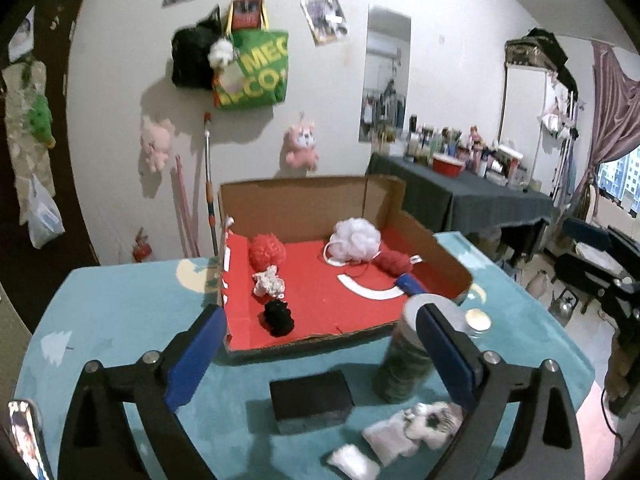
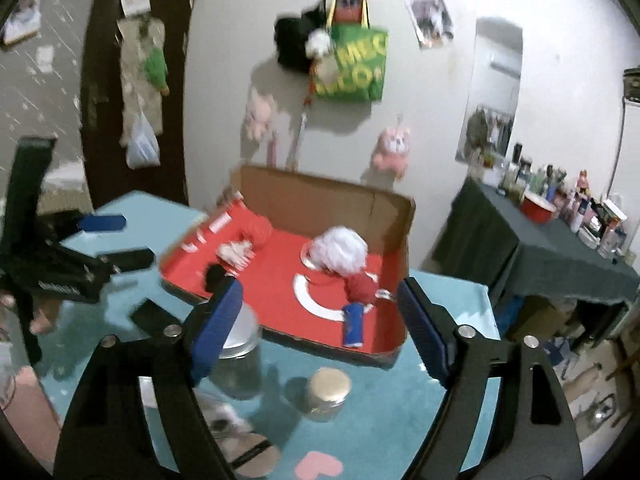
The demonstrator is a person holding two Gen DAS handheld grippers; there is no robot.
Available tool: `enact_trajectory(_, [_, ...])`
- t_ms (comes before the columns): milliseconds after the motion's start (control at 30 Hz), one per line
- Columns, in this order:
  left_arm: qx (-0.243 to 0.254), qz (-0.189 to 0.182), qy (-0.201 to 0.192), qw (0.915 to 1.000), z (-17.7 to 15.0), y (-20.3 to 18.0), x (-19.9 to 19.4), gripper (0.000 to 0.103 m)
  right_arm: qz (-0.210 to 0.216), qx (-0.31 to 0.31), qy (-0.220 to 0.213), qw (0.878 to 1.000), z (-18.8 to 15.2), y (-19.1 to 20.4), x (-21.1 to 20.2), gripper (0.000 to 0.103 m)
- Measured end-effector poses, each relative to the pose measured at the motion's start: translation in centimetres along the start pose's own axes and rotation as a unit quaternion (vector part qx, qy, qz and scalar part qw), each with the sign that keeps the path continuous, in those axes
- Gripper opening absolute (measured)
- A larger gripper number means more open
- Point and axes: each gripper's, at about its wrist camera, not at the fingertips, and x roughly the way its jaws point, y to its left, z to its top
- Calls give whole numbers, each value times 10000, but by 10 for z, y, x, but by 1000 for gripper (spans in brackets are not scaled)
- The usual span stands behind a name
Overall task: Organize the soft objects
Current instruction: 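Open both tools and pull them back from the box toward the table items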
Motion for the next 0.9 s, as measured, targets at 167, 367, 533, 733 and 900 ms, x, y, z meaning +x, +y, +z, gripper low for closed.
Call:
enact_trajectory(167, [14,160,-460,9988,-16,-15,-38,102,-108,32,-505,9987,-20,20,-40,88])
enact_trajectory(367, [-3,209,-707,9973,-45,-30,-67,103,-364,-40,-687,9970,-51,38,-63,88])
enact_trajectory(533, [-33,223,-700,9973,-67,-41,-73,103,-444,149,-690,9965,-77,42,-72,89])
enact_trajectory(733, [-36,369,-749,9965,-91,-51,-73,103,-360,536,-565,9963,-99,41,-73,91])
enact_trajectory(900, [-15,422,-734,9964,-110,-57,-69,103,-461,630,-566,9953,-114,43,-71,91])
